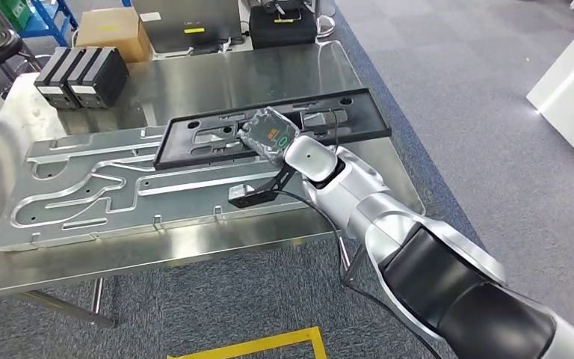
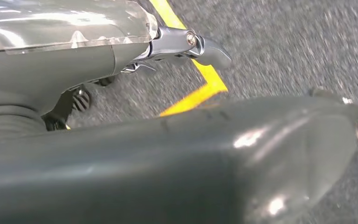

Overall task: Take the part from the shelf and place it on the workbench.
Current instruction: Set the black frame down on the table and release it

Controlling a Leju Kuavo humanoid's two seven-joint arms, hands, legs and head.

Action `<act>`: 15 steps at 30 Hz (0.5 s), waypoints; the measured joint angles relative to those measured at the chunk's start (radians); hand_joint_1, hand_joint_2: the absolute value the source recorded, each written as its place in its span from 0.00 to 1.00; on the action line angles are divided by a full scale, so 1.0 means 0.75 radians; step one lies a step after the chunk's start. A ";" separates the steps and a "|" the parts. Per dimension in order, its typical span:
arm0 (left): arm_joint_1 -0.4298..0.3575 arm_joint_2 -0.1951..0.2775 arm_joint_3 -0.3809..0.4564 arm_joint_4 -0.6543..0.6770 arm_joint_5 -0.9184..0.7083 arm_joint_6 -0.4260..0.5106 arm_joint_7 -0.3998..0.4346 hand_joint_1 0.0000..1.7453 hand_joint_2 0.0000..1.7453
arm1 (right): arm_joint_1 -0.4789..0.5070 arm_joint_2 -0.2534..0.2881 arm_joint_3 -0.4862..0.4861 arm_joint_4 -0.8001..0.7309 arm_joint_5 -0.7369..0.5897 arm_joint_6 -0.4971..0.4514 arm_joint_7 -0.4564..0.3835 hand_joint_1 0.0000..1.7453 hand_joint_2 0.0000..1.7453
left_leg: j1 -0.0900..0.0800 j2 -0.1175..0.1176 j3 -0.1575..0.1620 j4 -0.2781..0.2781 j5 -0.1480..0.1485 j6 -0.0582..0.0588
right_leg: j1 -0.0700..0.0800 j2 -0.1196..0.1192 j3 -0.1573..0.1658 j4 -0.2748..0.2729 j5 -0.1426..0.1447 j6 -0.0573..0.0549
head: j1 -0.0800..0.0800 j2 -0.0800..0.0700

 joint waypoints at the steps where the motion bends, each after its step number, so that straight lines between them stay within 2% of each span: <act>1: 0.002 0.000 0.000 0.000 0.000 0.001 0.000 0.00 0.00 | 0.006 -0.001 0.000 0.001 0.000 0.000 0.000 1.00 1.00 | 0.003 0.000 -0.067 0.080 -0.005 -0.006 | 0.000 0.001 0.024 -0.001 -0.020 0.001 | 0.000 0.000; 2: 0.005 0.000 0.000 0.000 0.001 0.002 0.001 0.00 0.00 | 0.014 -0.001 0.000 0.001 0.001 0.000 -0.001 1.00 1.00 | 0.006 0.000 -0.121 0.125 0.014 -0.012 | -0.001 0.001 0.052 -0.001 -0.044 0.002 | 0.000 0.000; 3: 0.009 0.000 0.000 0.000 0.001 0.002 0.001 0.00 0.00 | 0.022 -0.002 0.000 0.002 0.001 0.000 -0.001 1.00 1.00 | 0.009 0.001 -0.150 0.109 0.070 -0.018 | -0.002 0.002 0.083 -0.001 -0.068 0.004 | 0.000 0.000; 4: 0.013 0.000 0.000 0.000 0.001 0.003 0.001 0.00 0.00 | 0.027 -0.002 0.000 0.002 0.001 0.000 -0.001 1.00 1.00 | 0.013 0.002 -0.153 0.037 0.154 -0.024 | -0.004 0.003 0.117 -0.002 -0.095 0.008 | 0.000 0.000; 5: 0.017 0.000 0.000 0.000 0.001 0.003 0.001 0.00 0.00 | 0.031 -0.002 0.000 0.002 0.001 0.000 -0.001 1.00 1.00 | 0.016 0.004 -0.138 -0.053 0.236 -0.028 | -0.007 0.004 0.149 -0.004 -0.121 0.013 | 0.000 0.000; 6: 0.018 -0.001 0.000 0.001 0.001 0.003 0.001 0.00 0.00 | 0.031 -0.003 0.000 0.003 0.001 0.000 -0.001 1.00 1.00 | 0.014 0.006 -0.113 -0.128 0.288 -0.030 | -0.008 0.006 0.178 -0.008 -0.145 0.020 | 0.000 0.000; 7: 0.018 -0.002 0.000 0.002 0.001 0.002 0.002 0.00 0.00 | 0.031 -0.004 -0.001 0.003 0.001 0.000 -0.001 1.00 1.00 | 0.011 0.009 -0.081 -0.190 0.298 -0.025 | -0.010 0.009 0.203 -0.016 -0.164 0.029 | 0.000 0.000; 9: 0.012 -0.002 0.000 0.003 0.000 0.002 0.003 0.00 0.00 | 0.030 -0.006 -0.002 0.003 0.002 -0.001 -0.001 1.00 1.00 | -0.004 0.009 -0.030 -0.231 0.242 0.000 | -0.013 0.013 0.242 -0.029 -0.178 0.047 | 0.001 0.000; 10: 0.008 -0.001 -0.001 0.003 0.000 0.002 0.002 0.00 0.00 | 0.027 -0.007 -0.003 0.001 0.002 -0.001 -0.001 1.00 1.00 | -0.007 0.005 -0.006 -0.249 0.216 0.017 | -0.015 0.014 0.240 0.002 -0.163 0.055 | 0.001 0.000; 11: 0.004 0.001 -0.001 0.003 0.000 0.002 0.002 0.00 0.00 | 0.023 -0.007 -0.004 -0.001 0.003 -0.002 -0.001 1.00 1.00 | -0.009 0.003 0.010 -0.252 0.199 0.032 | -0.018 0.012 0.212 0.066 -0.136 0.063 | 0.001 0.000; 12: 0.003 0.002 -0.001 0.003 0.000 0.002 0.002 0.00 0.00 | 0.017 -0.007 -0.006 -0.003 0.003 -0.003 0.000 1.00 1.00 | -0.009 0.002 0.027 -0.255 0.183 0.043 | -0.019 0.010 0.156 0.161 -0.105 0.070 | 0.001 0.000; 13: 0.002 0.003 -0.001 0.003 0.000 0.003 0.001 0.00 0.00 | 0.012 -0.007 -0.008 -0.004 0.003 -0.005 0.000 1.00 1.00 | -0.007 0.004 0.045 -0.257 0.172 0.051 | -0.020 0.007 0.080 0.265 -0.091 0.072 | 0.001 0.000; 14: 0.002 0.003 -0.001 0.003 0.000 0.004 0.000 0.00 0.00 | 0.010 -0.008 -0.009 -0.004 0.003 -0.006 0.000 1.00 1.00 | -0.006 0.007 0.062 -0.260 0.163 0.057 | -0.021 0.005 0.001 0.354 -0.104 0.075 | 0.001 0.000; 15: 0.002 0.003 -0.001 0.003 0.001 0.006 -0.001 0.00 0.00 | 0.011 -0.009 -0.009 -0.003 0.004 -0.007 -0.001 1.00 1.00 | -0.005 0.007 0.082 -0.263 0.154 0.060 | -0.021 0.004 -0.072 0.417 -0.143 0.078 | 0.001 0.000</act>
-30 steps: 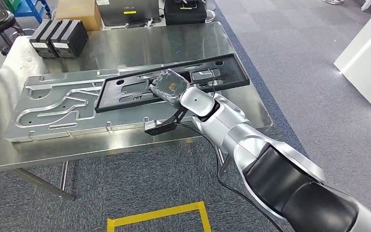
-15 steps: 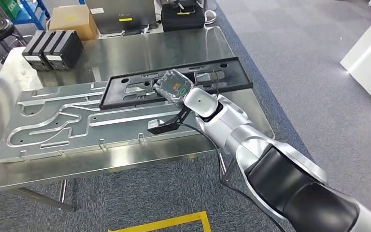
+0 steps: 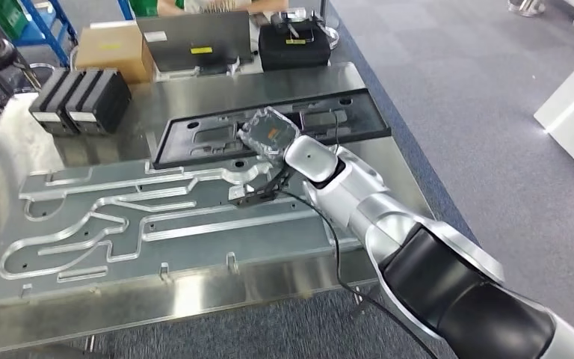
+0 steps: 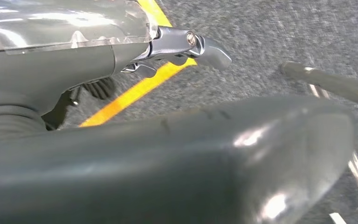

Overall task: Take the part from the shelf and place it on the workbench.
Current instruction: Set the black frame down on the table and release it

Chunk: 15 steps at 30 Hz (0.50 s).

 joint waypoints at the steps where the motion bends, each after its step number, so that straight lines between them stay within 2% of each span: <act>1: 0.000 0.000 0.000 0.000 0.000 0.003 0.000 0.00 0.00 | 0.004 -0.002 -0.001 0.002 0.001 -0.001 -0.001 1.00 1.00 | 0.001 -0.003 0.020 -0.004 -0.009 0.001 | 0.000 0.000 -0.062 0.037 -0.053 0.003 | 0.000 0.000; 2: 0.000 0.000 0.000 0.000 0.000 0.007 0.001 0.00 0.00 | 0.009 -0.004 -0.002 0.003 0.002 -0.002 -0.002 1.00 1.00 | 0.001 -0.008 0.040 -0.007 -0.022 0.000 | 0.000 0.000 -0.111 0.044 -0.098 0.004 | 0.000 0.000; 3: 0.001 0.000 0.000 0.000 0.000 0.012 0.003 0.00 0.00 | 0.013 -0.006 -0.005 0.004 0.003 -0.002 -0.003 1.00 1.00 | 0.002 -0.013 0.059 -0.009 -0.036 -0.001 | 0.000 0.000 -0.145 0.021 -0.119 0.003 | 0.000 0.000; 4: 0.001 -0.001 0.000 0.000 0.000 0.017 0.004 0.00 0.00 | 0.014 -0.007 -0.008 0.005 0.004 -0.003 -0.004 1.00 1.00 | 0.002 -0.016 0.075 -0.010 -0.050 -0.003 | 0.001 0.000 -0.162 -0.032 -0.098 -0.001 | 0.000 0.000; 5: 0.002 -0.002 0.000 0.000 0.000 0.021 0.002 0.00 0.00 | 0.015 -0.008 -0.012 0.005 0.005 -0.005 -0.004 1.00 1.00 | 0.002 -0.017 0.091 -0.010 -0.065 -0.006 | 0.003 0.000 -0.164 -0.115 -0.026 -0.009 | 0.000 0.000; 7: 0.001 -0.006 -0.001 0.001 0.000 0.025 -0.016 0.00 0.00 | 0.015 -0.009 -0.021 0.005 0.007 -0.010 -0.006 1.00 1.00 | -0.002 -0.020 0.114 -0.009 -0.093 -0.017 | 0.013 0.002 -0.146 -0.287 0.171 -0.029 | 0.000 0.000; 8: 0.000 -0.008 -0.002 0.001 0.000 0.026 -0.031 0.00 0.00 | 0.016 -0.010 -0.023 0.005 0.010 -0.013 -0.008 1.00 1.00 | -0.003 -0.022 0.120 -0.011 -0.107 -0.024 | 0.019 0.004 -0.138 -0.341 0.245 -0.038 | 0.000 0.000; 9: -0.001 -0.010 -0.004 0.001 0.000 0.026 -0.048 0.00 0.00 | 0.017 -0.010 -0.026 0.005 0.015 -0.016 -0.009 1.00 1.00 | -0.005 -0.024 0.126 -0.004 -0.115 -0.032 | 0.021 0.007 -0.134 -0.366 0.281 -0.045 | 0.000 0.000; 12: -0.005 -0.011 -0.015 0.001 0.000 0.024 -0.096 0.00 0.00 | 0.020 -0.010 -0.040 0.005 0.033 -0.019 -0.011 1.00 1.00 | -0.004 -0.022 0.123 0.043 -0.120 -0.054 | 0.017 0.008 -0.110 -0.377 0.298 -0.064 | 0.000 0.000; 13: -0.006 -0.011 -0.019 0.001 0.000 0.027 -0.106 0.00 0.00 | 0.020 -0.010 -0.046 0.005 0.039 -0.019 -0.010 1.00 1.00 | -0.002 -0.019 0.101 0.085 -0.131 -0.060 | 0.016 0.008 -0.103 -0.379 0.296 -0.071 | 0.000 0.000; 15: -0.009 -0.012 -0.027 0.001 0.000 0.043 -0.118 0.00 0.00 | 0.020 -0.009 -0.055 0.004 0.049 -0.019 -0.010 1.00 1.00 | 0.003 -0.013 0.018 0.227 -0.192 -0.072 | 0.015 0.010 -0.097 -0.381 0.287 -0.081 | 0.000 0.000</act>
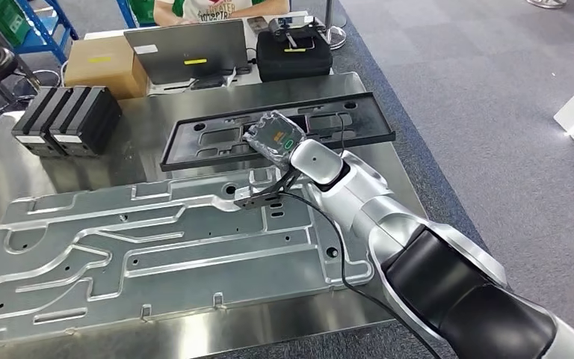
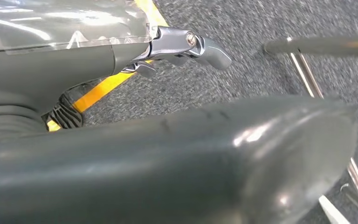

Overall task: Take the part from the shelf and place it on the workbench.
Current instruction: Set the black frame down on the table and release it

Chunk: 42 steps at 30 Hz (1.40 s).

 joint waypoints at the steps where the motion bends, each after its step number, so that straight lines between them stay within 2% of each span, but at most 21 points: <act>1: -0.001 0.000 -0.002 0.000 0.000 0.007 -0.003 0.00 0.00 | 0.002 0.000 -0.003 0.000 0.004 0.000 0.000 1.00 1.00 | 0.002 0.000 -0.049 0.072 -0.042 -0.006 | 0.001 0.001 0.000 0.001 -0.005 -0.003 | 0.000 0.000; 3: -0.002 0.000 -0.005 0.000 0.000 0.018 -0.007 0.00 0.00 | 0.008 0.001 -0.008 0.000 0.011 0.001 0.000 1.00 1.00 | 0.006 0.001 -0.109 0.125 -0.073 -0.012 | 0.001 0.005 0.001 0.007 -0.015 -0.004 | 0.000 0.000; 4: -0.003 0.000 -0.006 0.000 0.000 0.023 -0.008 0.00 0.00 | 0.010 0.001 -0.013 0.000 0.014 0.001 0.000 1.00 1.00 | 0.008 0.001 -0.112 0.089 -0.042 -0.013 | 0.001 0.006 0.002 0.012 -0.022 -0.003 | 0.000 0.000; 7: -0.004 0.000 -0.010 0.000 0.000 0.039 -0.002 0.00 0.00 | 0.011 0.002 -0.030 0.000 0.022 0.002 -0.001 1.00 1.00 | 0.008 0.005 -0.059 -0.139 0.114 -0.005 | 0.001 0.009 0.002 0.031 -0.041 0.008 | 0.000 0.000; 9: -0.005 0.000 -0.013 0.000 0.000 0.044 0.006 0.00 0.00 | 0.013 0.003 -0.038 0.000 0.024 0.002 -0.003 1.00 1.00 | 0.002 0.006 -0.048 -0.193 0.140 0.011 | 0.004 0.010 -0.002 0.036 -0.044 0.021 | 0.000 0.000; 12: -0.007 0.000 -0.017 0.000 0.002 0.047 0.011 0.00 0.00 | 0.014 0.003 -0.044 -0.001 0.026 0.003 -0.007 1.00 1.00 | 0.007 0.005 -0.043 -0.199 0.161 0.035 | 0.007 0.006 -0.005 0.045 -0.054 0.041 | 0.000 0.000; 14: -0.007 -0.001 -0.021 0.000 0.003 0.047 0.014 0.00 0.00 | 0.012 0.003 -0.050 -0.002 0.026 0.003 -0.007 1.00 1.00 | 0.013 0.007 -0.036 -0.205 0.167 0.046 | 0.005 -0.001 -0.042 0.132 -0.109 0.055 | 0.000 0.000; 16: -0.008 -0.001 -0.026 0.000 0.003 0.047 0.018 0.00 0.00 | 0.014 0.004 -0.059 -0.002 0.024 0.002 -0.010 1.00 1.00 | 0.013 0.007 -0.034 -0.204 0.165 0.052 | 0.000 -0.006 -0.124 0.308 -0.190 0.064 | 0.000 0.000; 18: -0.008 -0.001 -0.030 0.000 0.003 0.048 0.022 0.00 0.00 | 0.021 0.007 -0.073 -0.002 0.017 0.002 -0.018 1.00 1.00 | 0.013 0.006 -0.032 -0.202 0.161 0.053 | -0.005 -0.009 -0.180 0.416 -0.214 0.067 | 0.000 0.000; 19: -0.008 -0.001 -0.031 0.000 0.003 0.049 0.025 0.00 0.00 | 0.023 0.010 -0.080 -0.002 0.011 0.001 -0.024 1.00 1.00 | 0.013 0.005 -0.029 -0.201 0.157 0.051 | -0.006 -0.010 -0.172 0.397 -0.189 0.065 | 0.000 0.000; 21: -0.008 -0.002 -0.033 0.000 0.003 0.052 0.038 0.00 0.00 | 0.025 0.022 -0.101 -0.004 -0.008 -0.002 -0.037 1.00 1.00 | 0.013 0.005 -0.019 -0.199 0.147 0.045 | -0.006 -0.010 -0.091 0.229 -0.100 0.055 | 0.000 0.000; 23: -0.010 -0.003 -0.034 0.000 0.003 0.055 0.049 0.00 0.00 | 0.025 0.039 -0.128 -0.008 -0.028 -0.007 -0.047 1.00 1.00 | 0.009 0.005 -0.014 -0.197 0.136 0.032 | 0.001 -0.009 -0.015 0.080 -0.055 0.043 | 0.000 0.000; 28: -0.013 -0.004 -0.035 0.000 0.001 0.065 0.070 0.00 0.00 | 0.032 0.069 -0.192 -0.021 -0.095 -0.021 -0.086 1.00 1.00 | 0.010 0.006 -0.013 -0.183 0.106 -0.005 | 0.002 -0.008 0.021 0.028 -0.066 0.012 | 0.000 0.000; 30: -0.012 -0.004 -0.036 0.000 0.001 0.069 0.074 0.00 0.00 | 0.041 0.085 -0.226 -0.027 -0.138 -0.031 -0.108 1.00 1.00 | 0.012 0.006 -0.069 -0.061 0.044 -0.015 | -0.001 -0.008 0.033 0.018 -0.068 -0.001 | 0.000 0.000; 32: -0.013 -0.004 -0.037 0.000 0.001 0.069 0.074 0.00 0.00 | 0.063 0.097 -0.258 -0.029 -0.175 -0.036 -0.127 1.00 1.00 | 0.013 0.006 -0.165 0.116 -0.018 -0.022 | 0.003 -0.007 0.041 0.018 -0.075 -0.008 | 0.000 0.000; 34: -0.013 -0.005 -0.039 0.000 0.001 0.063 0.067 0.00 0.00 | 0.098 0.102 -0.284 -0.031 -0.199 -0.036 -0.139 1.00 1.00 | 0.013 0.006 -0.207 0.162 0.004 -0.024 | 0.006 -0.006 0.051 0.019 -0.083 -0.009 | 0.000 0.000; 35: -0.013 -0.005 -0.040 0.000 0.001 0.058 0.061 0.00 0.00 | 0.113 0.103 -0.295 -0.031 -0.206 -0.036 -0.144 1.00 1.00 | 0.013 0.007 -0.189 0.105 0.052 -0.022 | 0.007 -0.005 0.056 0.022 -0.088 -0.007 | 0.000 0.000; 37: -0.014 -0.005 -0.042 0.000 0.001 0.049 0.054 0.00 0.50 | 0.133 0.104 -0.315 -0.032 -0.216 -0.036 -0.153 0.50 0.50 | 0.011 0.007 -0.116 -0.078 0.152 -0.013 | 0.010 -0.003 0.061 0.029 -0.098 -0.001 | 0.000 0.000; 39: -0.016 -0.005 -0.046 0.000 0.001 0.043 0.050 0.00 1.00 | 0.144 0.106 -0.331 -0.032 -0.218 -0.036 -0.160 0.00 0.00 | 0.005 0.007 -0.071 -0.184 0.186 0.002 | 0.015 0.000 0.058 0.035 -0.102 0.008 | 0.000 0.000; 41: -0.017 -0.005 -0.052 0.000 0.001 0.039 0.052 0.00 1.00 | 0.159 0.106 -0.341 -0.032 -0.219 -0.036 -0.166 0.00 0.00 | 0.003 0.006 -0.067 -0.198 0.185 0.018 | 0.016 0.002 0.057 0.033 -0.101 0.020 | 0.000 0.000; 42: -0.018 -0.007 -0.057 0.000 0.001 0.037 0.056 0.00 0.75 | 0.168 0.106 -0.344 -0.032 -0.219 -0.035 -0.169 0.00 0.00 | 0.006 0.007 -0.064 -0.204 0.188 0.024 | 0.015 0.001 0.057 0.035 -0.104 0.026 | 0.000 0.000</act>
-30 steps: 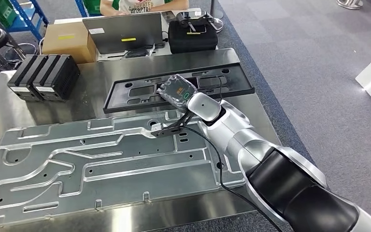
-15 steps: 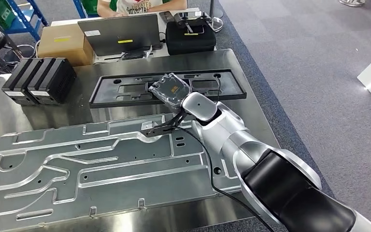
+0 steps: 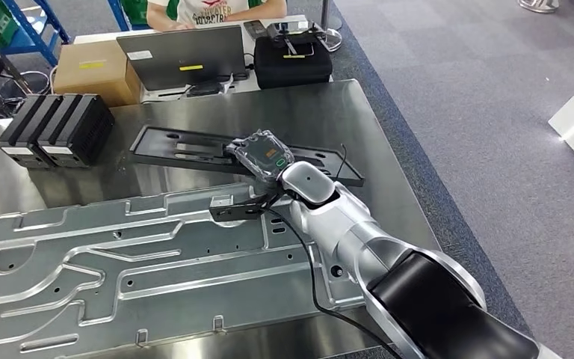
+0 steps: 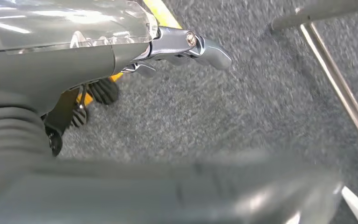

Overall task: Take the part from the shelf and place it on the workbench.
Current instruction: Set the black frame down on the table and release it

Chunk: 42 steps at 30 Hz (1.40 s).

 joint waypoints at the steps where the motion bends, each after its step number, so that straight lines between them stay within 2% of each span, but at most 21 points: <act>1: -0.001 -0.002 -0.005 0.000 0.000 -0.001 0.004 0.00 0.50 | 0.008 0.000 -0.003 0.000 0.000 0.000 -0.003 0.00 0.00 | 0.004 0.001 0.003 -0.005 0.003 0.008 | 0.000 -0.001 -0.005 0.015 -0.013 0.007 | 0.000 0.000; 3: -0.003 -0.005 -0.013 0.000 0.000 0.000 0.010 0.00 0.00 | 0.024 0.000 -0.009 0.001 -0.001 0.000 -0.009 0.00 0.00 | 0.009 0.003 0.007 -0.012 0.007 0.021 | -0.004 -0.004 -0.053 0.124 -0.078 0.021 | 0.000 0.000; 5: -0.005 -0.006 -0.018 0.000 -0.001 0.008 0.011 0.00 0.00 | 0.046 -0.001 -0.016 0.005 -0.003 0.000 -0.012 0.00 0.00 | 0.009 0.004 0.008 -0.012 0.006 0.027 | -0.012 -0.006 -0.140 0.303 -0.156 0.031 | 0.000 0.000; 7: -0.004 -0.006 -0.023 0.000 -0.001 0.016 0.013 0.00 0.00 | 0.068 -0.001 -0.020 0.009 -0.007 0.000 -0.015 0.00 0.00 | 0.009 0.003 0.008 -0.010 0.004 0.027 | -0.019 -0.009 -0.186 0.382 -0.162 0.036 | 0.000 0.000; 8: -0.004 -0.007 -0.025 0.000 -0.001 0.019 0.014 0.00 0.00 | 0.074 -0.002 -0.020 0.010 -0.010 0.000 -0.017 0.00 0.00 | 0.009 0.002 0.009 -0.008 0.001 0.025 | -0.022 -0.010 -0.171 0.342 -0.127 0.036 | 0.000 0.000; 10: -0.004 -0.009 -0.028 0.000 -0.001 0.024 0.017 0.00 0.00 | 0.077 -0.002 -0.023 0.011 -0.016 -0.001 -0.020 0.00 0.00 | 0.007 0.001 0.012 -0.003 -0.005 0.017 | -0.024 -0.011 -0.086 0.160 -0.035 0.030 | 0.000 0.000; 12: -0.004 -0.011 -0.031 0.000 -0.001 0.028 0.018 0.00 0.00 | 0.077 -0.002 -0.025 0.010 -0.019 -0.001 -0.022 0.00 0.00 | 0.003 0.000 0.013 0.002 -0.012 0.010 | -0.021 -0.010 -0.023 0.034 0.007 0.023 | 0.000 0.000; 17: -0.005 -0.011 -0.033 0.000 -0.001 0.031 0.020 0.00 0.00 | 0.077 -0.002 -0.025 0.011 -0.020 -0.001 -0.024 0.00 0.00 | -0.001 -0.001 0.011 0.005 -0.015 0.004 | -0.018 -0.010 -0.012 0.009 0.004 0.022 | 0.000 0.000; 18: -0.005 -0.011 -0.035 0.000 -0.001 0.033 0.020 0.00 0.00 | 0.078 -0.003 -0.026 0.011 -0.020 -0.001 -0.026 0.00 0.00 | 0.000 -0.001 0.013 0.003 -0.017 -0.004 | -0.018 -0.009 -0.011 0.005 0.004 0.015 | 0.000 0.000; 20: -0.004 -0.012 -0.037 0.000 -0.001 0.036 0.022 0.00 0.00 | 0.079 -0.004 -0.028 0.011 -0.020 -0.001 -0.030 0.00 0.00 | 0.005 0.001 -0.022 0.090 -0.074 -0.026 | -0.020 -0.009 -0.003 -0.006 0.006 -0.006 | 0.000 0.000; 22: -0.003 -0.013 -0.039 0.000 -0.001 0.036 0.024 0.00 0.00 | 0.082 -0.004 -0.030 0.011 -0.020 -0.001 -0.033 0.00 0.00 | 0.010 0.002 -0.105 0.274 -0.164 -0.043 | -0.021 -0.010 0.006 -0.013 0.006 -0.022 | 0.000 0.000; 24: -0.001 -0.013 -0.039 0.000 0.000 0.037 0.024 0.00 0.00 | 0.088 -0.004 -0.030 0.011 -0.020 -0.001 -0.033 0.00 0.00 | 0.011 0.002 -0.154 0.367 -0.177 -0.048 | -0.019 -0.009 0.007 -0.010 0.004 -0.024 | 0.000 0.000; 25: -0.001 -0.013 -0.039 0.000 0.000 0.037 0.024 0.00 0.00 | 0.090 -0.004 -0.030 0.011 -0.020 -0.001 -0.033 0.00 0.00 | 0.012 0.002 -0.145 0.339 -0.147 -0.048 | -0.020 -0.008 0.007 -0.008 0.002 -0.022 | 0.000 0.000; 28: -0.003 -0.012 -0.039 0.000 -0.001 0.038 0.024 0.00 0.00 | 0.090 -0.004 -0.030 0.011 -0.020 -0.001 -0.033 0.00 0.00 | 0.013 0.005 -0.037 0.098 -0.028 -0.042 | -0.019 -0.005 0.007 0.008 -0.010 -0.009 | 0.000 0.000; 30: -0.004 -0.012 -0.040 0.000 -0.001 0.037 0.024 0.00 0.00 | 0.089 -0.004 -0.030 0.011 -0.020 -0.001 -0.034 0.00 0.00 | 0.008 0.004 -0.005 0.026 -0.014 -0.028 | -0.014 -0.004 0.004 0.014 -0.012 0.003 | 0.000 0.000; 32: -0.004 -0.013 -0.040 0.000 0.000 0.037 0.023 0.00 0.00 | 0.089 -0.004 -0.030 0.011 -0.020 -0.006 -0.038 0.00 0.00 | 0.006 0.002 -0.004 0.021 -0.012 -0.011 | -0.013 -0.004 0.003 0.012 -0.011 0.016 | 0.000 0.000; 34: -0.004 -0.015 -0.040 0.000 0.001 0.037 0.021 0.00 0.00 | 0.088 -0.004 -0.030 0.009 -0.024 -0.028 -0.047 0.00 0.00 | 0.009 0.002 -0.003 0.016 -0.006 0.006 | -0.017 -0.006 -0.010 0.045 -0.038 0.030 | 0.000 0.000; 37: -0.004 -0.016 -0.040 0.000 0.001 0.037 0.014 0.00 0.00 | 0.088 -0.004 -0.035 0.007 -0.054 -0.103 -0.075 0.00 0.00 | 0.009 0.004 -0.002 0.013 -0.004 0.023 | -0.021 -0.010 -0.109 0.267 -0.156 0.044 | 0.000 0.000; 39: -0.002 -0.016 -0.040 0.000 0.001 0.037 0.009 0.00 0.00 | 0.091 -0.005 -0.049 -0.002 -0.098 -0.191 -0.113 0.00 0.00 | 0.008 0.003 -0.002 0.014 -0.005 0.026 | -0.021 -0.011 -0.171 0.393 -0.192 0.046 | 0.000 0.000; 40: -0.001 -0.017 -0.040 0.000 0.001 0.037 0.007 0.00 0.00 | 0.093 -0.005 -0.061 -0.018 -0.122 -0.243 -0.137 0.00 0.00 | 0.008 0.003 -0.001 0.014 -0.005 0.025 | -0.021 -0.010 -0.170 0.386 -0.172 0.044 | 0.000 0.000; 42: 0.001 -0.019 -0.040 0.000 0.001 0.037 0.003 0.00 0.00 | 0.099 -0.008 -0.099 -0.095 -0.151 -0.328 -0.181 0.00 0.00 | 0.007 0.001 0.001 0.015 -0.007 0.023 | -0.019 -0.010 -0.100 0.236 -0.080 0.032 | 0.000 0.000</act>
